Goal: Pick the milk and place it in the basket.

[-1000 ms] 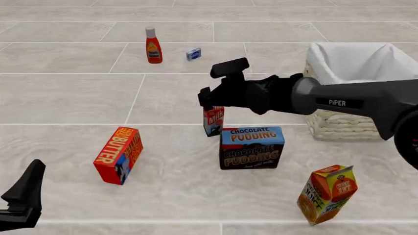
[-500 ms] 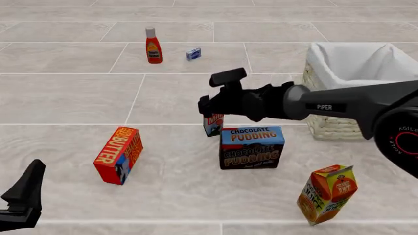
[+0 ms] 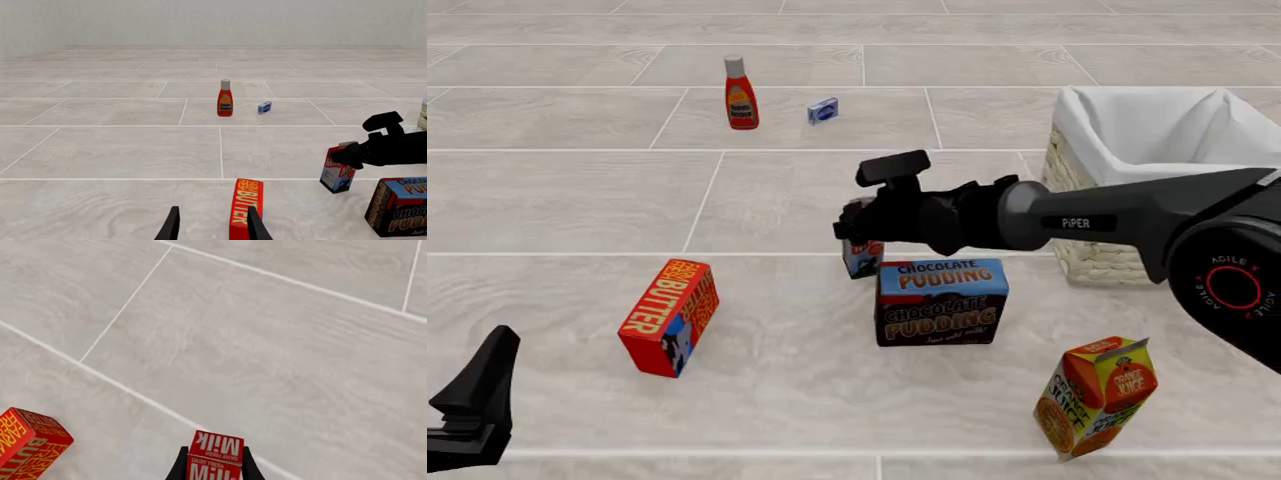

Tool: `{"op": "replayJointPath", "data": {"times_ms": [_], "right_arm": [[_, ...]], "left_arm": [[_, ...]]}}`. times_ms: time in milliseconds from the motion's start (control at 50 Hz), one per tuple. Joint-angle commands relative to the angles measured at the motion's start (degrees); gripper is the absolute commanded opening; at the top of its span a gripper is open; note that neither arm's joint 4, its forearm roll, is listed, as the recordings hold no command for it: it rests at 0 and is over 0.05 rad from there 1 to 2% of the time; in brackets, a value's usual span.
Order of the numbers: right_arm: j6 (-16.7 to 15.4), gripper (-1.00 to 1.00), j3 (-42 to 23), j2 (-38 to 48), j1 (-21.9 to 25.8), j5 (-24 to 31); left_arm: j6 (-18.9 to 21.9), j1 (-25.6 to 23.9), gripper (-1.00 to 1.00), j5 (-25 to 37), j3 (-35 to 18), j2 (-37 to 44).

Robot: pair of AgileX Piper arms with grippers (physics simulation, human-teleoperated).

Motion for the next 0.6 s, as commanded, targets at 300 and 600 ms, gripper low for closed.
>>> {"op": "replayJointPath", "data": {"times_ms": [300,600], "right_arm": [[-0.43,-1.00,3.15,-4.17,-0.39,-1.93],[-2.78,-1.00,10.04,-14.43,-1.37,-6.79]], "left_arm": [[0.00,0.00,1.00,-0.01,0.00,0.00],[0.00,0.01,1.00,0.00,0.00,0.00]]}}
